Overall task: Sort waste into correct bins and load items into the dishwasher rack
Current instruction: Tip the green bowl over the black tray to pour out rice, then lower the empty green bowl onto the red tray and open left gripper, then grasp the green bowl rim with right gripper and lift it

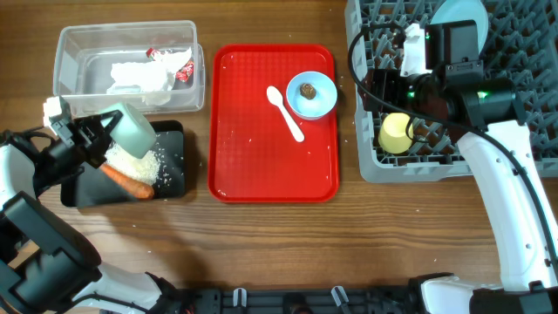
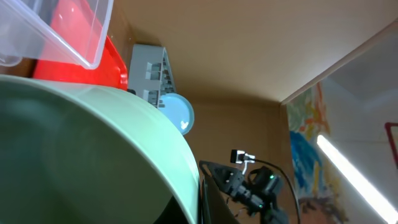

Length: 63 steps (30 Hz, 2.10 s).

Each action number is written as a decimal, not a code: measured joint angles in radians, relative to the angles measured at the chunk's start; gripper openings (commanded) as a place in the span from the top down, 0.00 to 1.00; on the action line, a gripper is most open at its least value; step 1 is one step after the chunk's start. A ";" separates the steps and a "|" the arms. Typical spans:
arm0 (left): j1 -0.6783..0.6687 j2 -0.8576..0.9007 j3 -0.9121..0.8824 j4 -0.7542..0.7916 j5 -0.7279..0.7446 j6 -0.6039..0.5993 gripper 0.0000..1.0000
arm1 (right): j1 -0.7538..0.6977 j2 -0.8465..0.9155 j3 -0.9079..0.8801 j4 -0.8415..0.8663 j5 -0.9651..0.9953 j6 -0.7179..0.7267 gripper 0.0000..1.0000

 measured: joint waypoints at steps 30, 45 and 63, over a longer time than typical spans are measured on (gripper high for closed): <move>-1.196 -0.082 0.062 0.447 -1.270 -0.304 0.96 | 0.000 0.000 0.000 -0.004 -0.027 -0.051 0.13; -1.316 0.058 0.066 0.529 -1.602 -0.426 0.58 | 0.000 0.000 0.000 -0.018 -0.031 -0.051 0.13; -0.646 -0.373 0.172 0.387 -1.488 -0.607 0.12 | 0.304 0.466 -0.001 0.195 -0.149 0.005 0.53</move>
